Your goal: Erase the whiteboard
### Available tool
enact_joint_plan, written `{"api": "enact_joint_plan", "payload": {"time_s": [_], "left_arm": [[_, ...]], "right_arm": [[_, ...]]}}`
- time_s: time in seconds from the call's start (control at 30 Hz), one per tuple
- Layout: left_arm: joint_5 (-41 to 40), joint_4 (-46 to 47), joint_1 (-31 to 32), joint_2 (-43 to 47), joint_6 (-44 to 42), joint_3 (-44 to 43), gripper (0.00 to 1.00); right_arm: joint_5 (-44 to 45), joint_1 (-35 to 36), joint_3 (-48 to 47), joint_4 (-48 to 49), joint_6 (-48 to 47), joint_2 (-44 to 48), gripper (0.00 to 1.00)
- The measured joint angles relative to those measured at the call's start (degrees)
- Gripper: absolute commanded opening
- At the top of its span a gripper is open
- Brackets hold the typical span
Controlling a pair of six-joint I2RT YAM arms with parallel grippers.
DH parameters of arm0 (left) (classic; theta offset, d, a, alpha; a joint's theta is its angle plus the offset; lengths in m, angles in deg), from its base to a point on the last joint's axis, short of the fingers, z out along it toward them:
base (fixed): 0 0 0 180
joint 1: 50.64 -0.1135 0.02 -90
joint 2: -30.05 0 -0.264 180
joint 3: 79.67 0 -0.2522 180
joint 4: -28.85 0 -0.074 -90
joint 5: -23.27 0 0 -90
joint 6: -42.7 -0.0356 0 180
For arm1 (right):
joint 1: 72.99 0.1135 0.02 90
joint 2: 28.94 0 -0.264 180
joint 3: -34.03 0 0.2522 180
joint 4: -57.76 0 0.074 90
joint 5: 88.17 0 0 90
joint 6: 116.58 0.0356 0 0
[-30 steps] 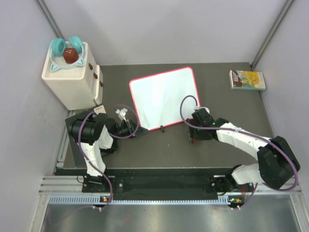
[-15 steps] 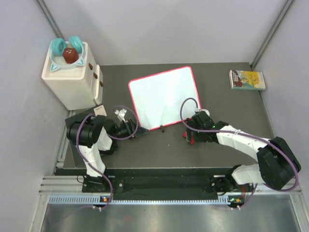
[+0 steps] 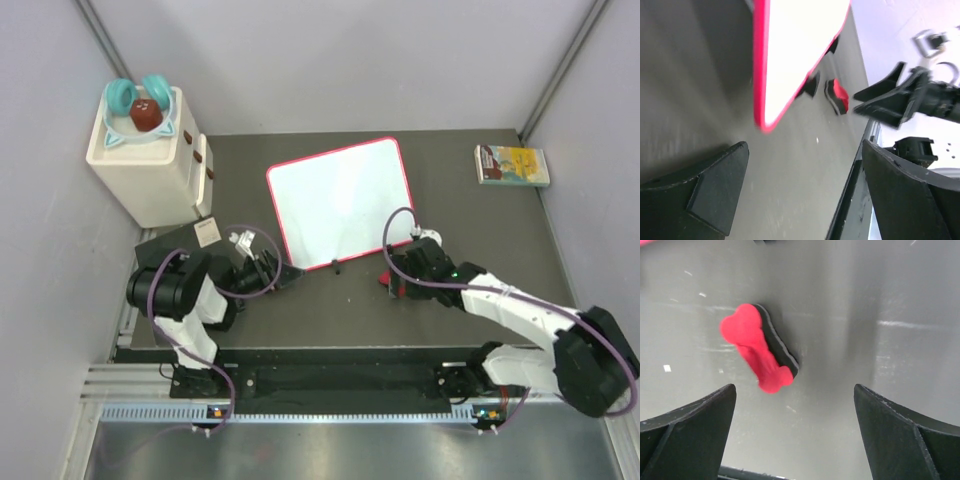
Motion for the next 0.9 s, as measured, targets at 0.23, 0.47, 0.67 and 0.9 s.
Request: {"api": "enact_joint_plan", "payload": {"time_s": [0.23, 0.47, 0.67, 0.9], "left_arm": [[-7.74, -7.23, 0.11, 16.48, 0.55, 7.67, 0.99], [-28.92, -57.7, 3.3, 60.81, -6.91, -3.08, 0.99], [-41.86, -86.68, 3.54, 66.66, -15.93, -24.17, 0.99], [-47.28, -102.49, 3.69, 54.53, -22.64, -30.93, 0.99]], "right_arm": [[1.81, 0.13, 0.87, -1.62, -0.17, 12.55, 0.99], [4.44, 0.2, 1.64, -3.5, -0.28, 21.38, 0.99], [6.95, 0.22, 2.73, -4.33, -0.31, 25.27, 0.99], [9.73, 0.15, 2.73, -3.69, -1.95, 25.11, 0.99]]}}
